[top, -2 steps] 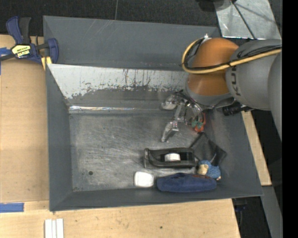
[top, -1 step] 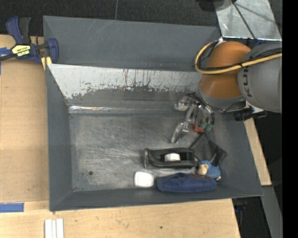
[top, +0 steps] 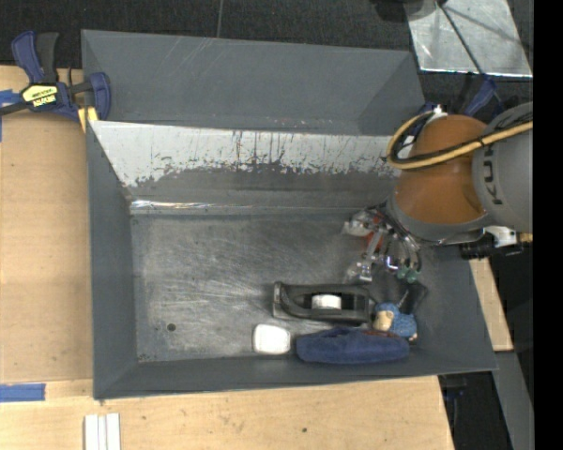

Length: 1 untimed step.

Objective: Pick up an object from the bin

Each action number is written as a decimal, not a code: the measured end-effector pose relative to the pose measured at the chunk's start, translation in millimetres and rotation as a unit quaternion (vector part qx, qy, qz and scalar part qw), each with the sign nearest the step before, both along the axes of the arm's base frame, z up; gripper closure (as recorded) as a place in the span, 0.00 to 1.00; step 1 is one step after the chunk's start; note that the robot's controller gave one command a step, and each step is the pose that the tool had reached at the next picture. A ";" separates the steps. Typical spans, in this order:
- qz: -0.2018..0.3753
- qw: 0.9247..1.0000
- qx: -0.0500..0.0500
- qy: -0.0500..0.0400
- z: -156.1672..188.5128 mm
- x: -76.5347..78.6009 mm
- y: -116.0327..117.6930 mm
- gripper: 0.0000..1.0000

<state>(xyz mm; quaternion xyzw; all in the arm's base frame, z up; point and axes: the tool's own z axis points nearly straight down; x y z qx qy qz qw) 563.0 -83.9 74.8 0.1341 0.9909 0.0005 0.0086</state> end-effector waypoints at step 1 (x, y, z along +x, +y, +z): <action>0.106 0.994 -0.002 0.002 -1.1 -62.2 -53.2 0.00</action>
Offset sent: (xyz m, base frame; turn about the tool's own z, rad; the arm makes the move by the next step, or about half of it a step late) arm -0.0655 -0.0510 -0.0048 -0.2141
